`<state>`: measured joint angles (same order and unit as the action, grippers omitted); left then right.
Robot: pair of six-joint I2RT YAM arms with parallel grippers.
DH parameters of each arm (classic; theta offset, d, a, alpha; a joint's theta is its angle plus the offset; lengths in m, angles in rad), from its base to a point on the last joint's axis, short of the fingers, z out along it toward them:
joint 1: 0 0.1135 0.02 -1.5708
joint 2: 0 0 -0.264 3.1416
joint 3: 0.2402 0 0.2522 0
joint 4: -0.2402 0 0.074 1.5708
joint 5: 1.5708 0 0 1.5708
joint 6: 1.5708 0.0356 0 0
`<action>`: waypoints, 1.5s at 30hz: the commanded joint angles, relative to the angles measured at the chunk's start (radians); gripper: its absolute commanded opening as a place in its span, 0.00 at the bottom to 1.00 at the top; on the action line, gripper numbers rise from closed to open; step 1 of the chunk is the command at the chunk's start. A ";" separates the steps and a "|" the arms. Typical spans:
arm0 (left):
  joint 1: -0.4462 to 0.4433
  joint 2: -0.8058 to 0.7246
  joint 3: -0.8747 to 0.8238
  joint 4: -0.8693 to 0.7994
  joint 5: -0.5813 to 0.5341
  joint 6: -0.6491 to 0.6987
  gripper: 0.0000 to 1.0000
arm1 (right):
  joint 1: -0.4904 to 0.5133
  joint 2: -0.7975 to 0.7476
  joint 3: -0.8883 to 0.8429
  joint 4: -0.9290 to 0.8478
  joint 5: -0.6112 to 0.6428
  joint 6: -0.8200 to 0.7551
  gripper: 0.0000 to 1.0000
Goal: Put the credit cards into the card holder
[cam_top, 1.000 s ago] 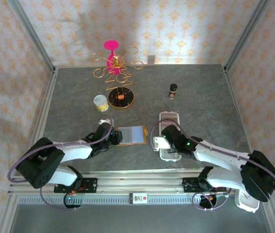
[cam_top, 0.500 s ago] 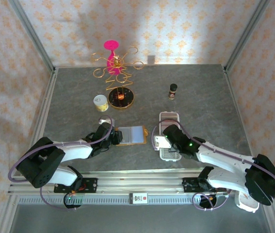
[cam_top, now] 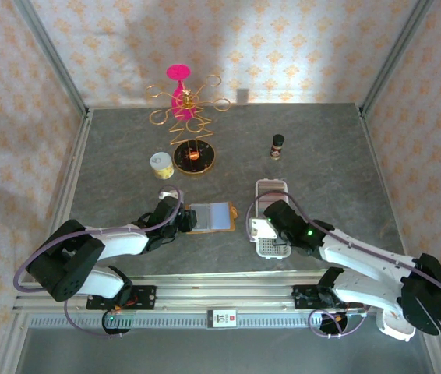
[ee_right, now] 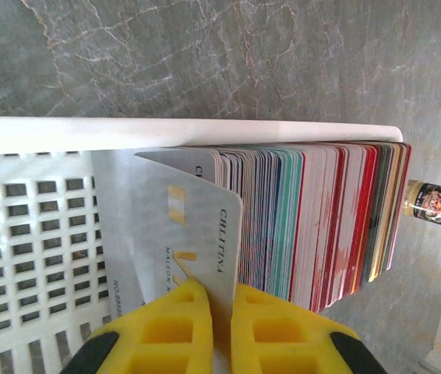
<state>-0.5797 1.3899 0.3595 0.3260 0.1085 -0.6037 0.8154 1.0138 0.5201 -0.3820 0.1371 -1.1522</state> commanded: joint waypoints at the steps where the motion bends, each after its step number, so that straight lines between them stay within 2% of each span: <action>1: -0.012 0.057 0.013 0.008 0.135 -0.014 0.38 | -0.004 -0.039 0.044 -0.051 0.031 0.024 0.10; 6: -0.012 0.059 0.013 0.007 0.132 -0.015 0.38 | -0.002 -0.083 0.089 -0.137 -0.060 0.074 0.00; 13: -0.013 0.057 0.015 0.003 0.130 -0.012 0.44 | 0.007 -0.095 0.233 -0.231 -0.279 0.254 0.00; 15: -0.012 0.057 0.014 0.007 0.132 -0.013 0.45 | 0.011 -0.097 0.265 -0.165 -0.340 0.370 0.00; 23: -0.012 0.043 0.014 0.003 0.129 -0.008 0.46 | 0.016 0.006 0.274 0.212 -0.389 1.020 0.00; 27: -0.012 0.006 -0.008 0.030 0.134 -0.009 0.49 | 0.019 0.147 0.325 0.234 -0.423 1.291 0.00; 33: -0.012 0.028 -0.010 0.053 0.160 -0.013 0.56 | 0.031 0.340 0.305 0.349 -0.498 1.600 0.00; 36: -0.015 0.045 -0.004 0.056 0.177 -0.013 0.56 | 0.030 0.409 0.288 0.397 -0.465 1.723 0.00; 45: -0.022 0.072 0.017 0.019 0.149 -0.002 0.51 | 0.033 0.547 0.295 0.486 -0.413 1.820 0.00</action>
<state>-0.5800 1.3926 0.3588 0.3508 0.1455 -0.6003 0.8440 1.5387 0.8173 0.0330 -0.3103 0.5980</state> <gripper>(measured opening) 0.514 0.050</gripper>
